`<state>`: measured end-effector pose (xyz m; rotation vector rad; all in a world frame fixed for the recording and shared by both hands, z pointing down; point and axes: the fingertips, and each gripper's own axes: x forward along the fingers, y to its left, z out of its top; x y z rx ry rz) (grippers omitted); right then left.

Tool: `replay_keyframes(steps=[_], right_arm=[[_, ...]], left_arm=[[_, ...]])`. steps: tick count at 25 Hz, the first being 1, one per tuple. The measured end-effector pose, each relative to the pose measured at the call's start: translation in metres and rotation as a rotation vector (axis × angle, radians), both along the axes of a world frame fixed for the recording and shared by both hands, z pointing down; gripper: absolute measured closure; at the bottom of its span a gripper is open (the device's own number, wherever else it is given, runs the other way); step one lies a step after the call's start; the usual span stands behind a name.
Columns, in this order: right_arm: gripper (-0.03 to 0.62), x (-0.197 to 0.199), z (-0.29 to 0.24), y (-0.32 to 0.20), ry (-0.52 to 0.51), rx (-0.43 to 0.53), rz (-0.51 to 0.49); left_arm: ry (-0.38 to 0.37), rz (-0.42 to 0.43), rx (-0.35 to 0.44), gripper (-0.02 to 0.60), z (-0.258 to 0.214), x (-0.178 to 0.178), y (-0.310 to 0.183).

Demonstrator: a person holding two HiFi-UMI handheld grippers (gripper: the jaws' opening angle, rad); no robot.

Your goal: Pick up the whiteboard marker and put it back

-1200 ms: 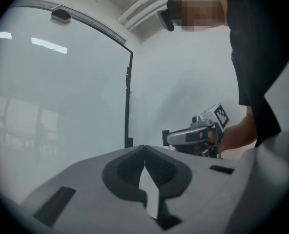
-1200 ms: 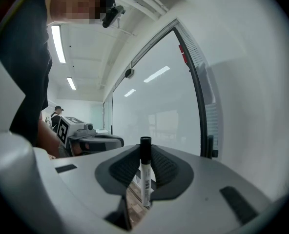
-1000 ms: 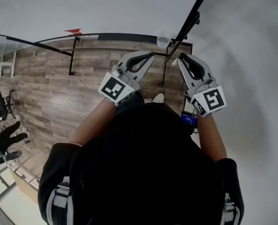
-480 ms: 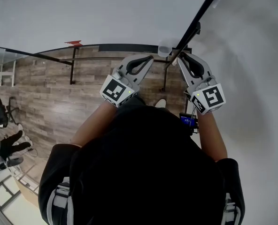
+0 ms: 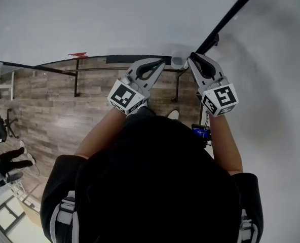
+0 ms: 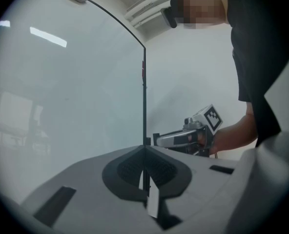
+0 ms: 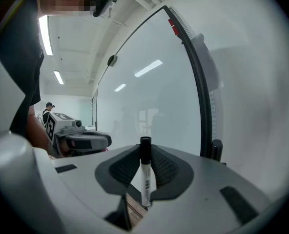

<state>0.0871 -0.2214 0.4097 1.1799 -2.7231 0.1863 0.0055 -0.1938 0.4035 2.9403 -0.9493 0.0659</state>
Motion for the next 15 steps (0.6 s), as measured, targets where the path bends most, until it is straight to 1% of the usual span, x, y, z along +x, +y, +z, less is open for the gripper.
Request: replay_keyframes(steps=[4, 8, 11, 15], right_arm=[[0.530, -0.003, 0.011, -0.021, 0.020, -0.019, 0.027], [0.530, -0.007, 0.029, -0.033, 0.035, -0.050, 0.040], [0.529, -0.011, 0.041, -0.041, 0.039, -0.071, 0.051], [0.530, -0.014, 0.055, -0.050, 0.051, -0.085, 0.059]], left_arm=[[-0.005, 0.018, 0.005, 0.578, 0.002, -0.002, -0.015], [-0.007, 0.033, 0.008, 0.577, 0.013, -0.002, -0.024], [0.000, 0.047, -0.005, 0.578, 0.023, -0.003, -0.029], [-0.013, 0.055, -0.006, 0.578, 0.035, -0.001, -0.036]])
